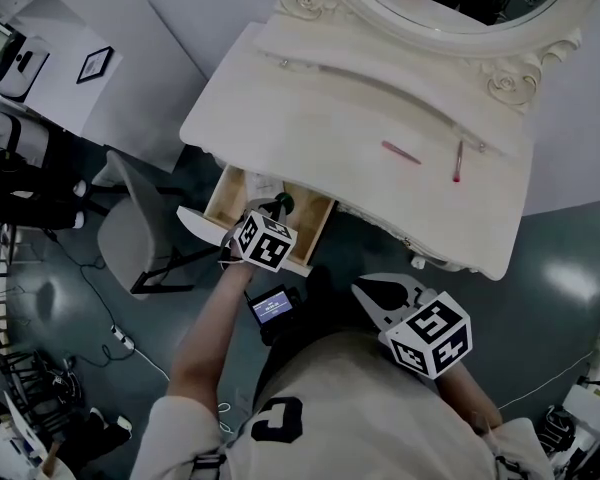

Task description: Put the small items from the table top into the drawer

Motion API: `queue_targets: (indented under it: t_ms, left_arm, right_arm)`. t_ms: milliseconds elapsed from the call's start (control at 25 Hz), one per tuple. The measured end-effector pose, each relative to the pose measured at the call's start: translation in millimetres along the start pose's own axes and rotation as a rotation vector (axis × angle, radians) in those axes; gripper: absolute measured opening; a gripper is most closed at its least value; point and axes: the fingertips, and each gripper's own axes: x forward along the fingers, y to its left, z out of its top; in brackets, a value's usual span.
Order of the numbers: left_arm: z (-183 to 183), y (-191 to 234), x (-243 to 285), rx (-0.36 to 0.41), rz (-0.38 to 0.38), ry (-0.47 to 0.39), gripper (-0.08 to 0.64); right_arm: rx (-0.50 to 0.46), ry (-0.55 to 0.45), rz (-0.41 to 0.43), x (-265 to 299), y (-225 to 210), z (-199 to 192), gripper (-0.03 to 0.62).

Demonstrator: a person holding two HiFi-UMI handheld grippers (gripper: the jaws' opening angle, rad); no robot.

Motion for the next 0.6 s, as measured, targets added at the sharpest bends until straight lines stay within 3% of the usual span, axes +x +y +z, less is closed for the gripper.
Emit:
queue_targets:
  t_ms: [600]
  left_arm:
    - [-16,-3,19,-0.009,-0.029,0.038,0.058]
  right_arm:
    - [0.028,0.017,-0.015,6,1,-4,0.028]
